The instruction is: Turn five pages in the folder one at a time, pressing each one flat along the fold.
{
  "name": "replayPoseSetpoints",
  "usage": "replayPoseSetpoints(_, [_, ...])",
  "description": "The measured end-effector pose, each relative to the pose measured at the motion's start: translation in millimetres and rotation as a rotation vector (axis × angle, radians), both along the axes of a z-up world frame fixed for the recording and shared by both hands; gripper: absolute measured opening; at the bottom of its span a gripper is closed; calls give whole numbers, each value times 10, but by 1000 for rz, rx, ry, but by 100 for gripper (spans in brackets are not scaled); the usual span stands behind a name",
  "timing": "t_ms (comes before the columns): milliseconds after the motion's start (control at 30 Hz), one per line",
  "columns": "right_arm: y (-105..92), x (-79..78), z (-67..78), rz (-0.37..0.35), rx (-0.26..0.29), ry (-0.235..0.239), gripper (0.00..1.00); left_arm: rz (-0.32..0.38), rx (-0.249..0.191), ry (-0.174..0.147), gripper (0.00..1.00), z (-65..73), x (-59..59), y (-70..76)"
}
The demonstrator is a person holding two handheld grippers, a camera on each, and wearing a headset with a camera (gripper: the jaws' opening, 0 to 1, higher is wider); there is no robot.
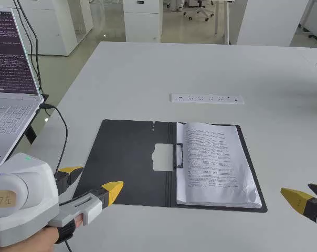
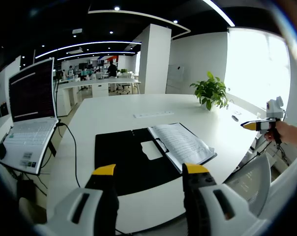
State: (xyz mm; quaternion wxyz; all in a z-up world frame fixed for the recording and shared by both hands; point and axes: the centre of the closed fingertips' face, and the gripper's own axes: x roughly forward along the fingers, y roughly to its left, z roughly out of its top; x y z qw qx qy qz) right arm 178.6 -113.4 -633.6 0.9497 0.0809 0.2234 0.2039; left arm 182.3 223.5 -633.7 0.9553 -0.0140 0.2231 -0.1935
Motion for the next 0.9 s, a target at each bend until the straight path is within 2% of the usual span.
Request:
replayPoseSetpoints(500, [28, -4, -11, 5, -5, 4, 42, 4, -2, 6, 51, -9, -3, 16])
replayPoseSetpoints(900, [13, -15, 0, -2, -1, -3, 43, -7, 8, -4, 52, -4, -15, -13])
